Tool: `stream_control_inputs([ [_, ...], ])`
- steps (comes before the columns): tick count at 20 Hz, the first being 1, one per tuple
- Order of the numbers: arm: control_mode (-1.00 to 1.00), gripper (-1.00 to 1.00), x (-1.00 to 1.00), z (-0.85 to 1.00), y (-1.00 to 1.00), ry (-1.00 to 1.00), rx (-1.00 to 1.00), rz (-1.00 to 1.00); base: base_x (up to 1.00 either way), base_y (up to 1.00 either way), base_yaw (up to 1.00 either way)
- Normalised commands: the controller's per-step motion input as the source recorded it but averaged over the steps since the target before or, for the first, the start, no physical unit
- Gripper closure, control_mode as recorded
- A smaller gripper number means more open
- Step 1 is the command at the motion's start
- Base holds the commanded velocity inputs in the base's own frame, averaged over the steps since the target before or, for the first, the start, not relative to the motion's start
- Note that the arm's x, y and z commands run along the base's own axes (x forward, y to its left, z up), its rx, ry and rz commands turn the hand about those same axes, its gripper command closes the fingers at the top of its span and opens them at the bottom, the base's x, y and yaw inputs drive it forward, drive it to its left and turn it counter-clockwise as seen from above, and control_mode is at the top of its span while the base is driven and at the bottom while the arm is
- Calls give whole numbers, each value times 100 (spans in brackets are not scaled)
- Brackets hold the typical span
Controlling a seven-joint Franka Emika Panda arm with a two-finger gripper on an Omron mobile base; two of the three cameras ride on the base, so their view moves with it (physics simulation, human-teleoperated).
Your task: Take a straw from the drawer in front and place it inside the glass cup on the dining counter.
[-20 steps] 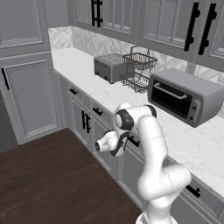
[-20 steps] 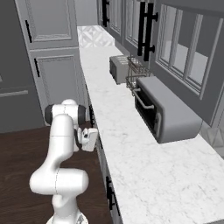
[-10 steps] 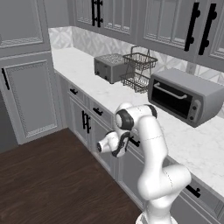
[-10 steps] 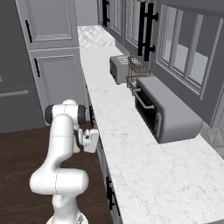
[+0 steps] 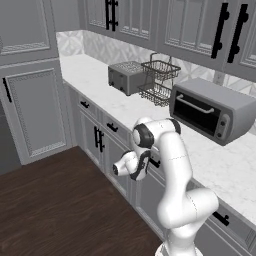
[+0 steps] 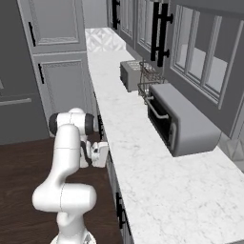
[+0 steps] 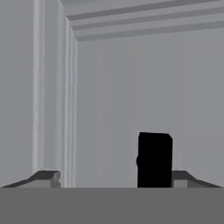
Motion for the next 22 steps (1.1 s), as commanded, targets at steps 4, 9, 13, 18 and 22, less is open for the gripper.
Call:
stream_control_inputs([
  [4, -100, 100, 0, 0, -8, 0, 0, 0, 0, 0, 0],
  [9, -100, 100, -50, 0, 40, -3, 0, 2, 0, 0, 0],
  [13, -100, 100, -71, 0, 95, 0, 0, 2, 0, 0, 0],
  [18, -100, 100, -74, 0, 100, 0, 0, 2, 0, 0, 0],
  [22, -100, 100, -72, 4, 100, 0, 0, 2, 0, 0, 0],
])
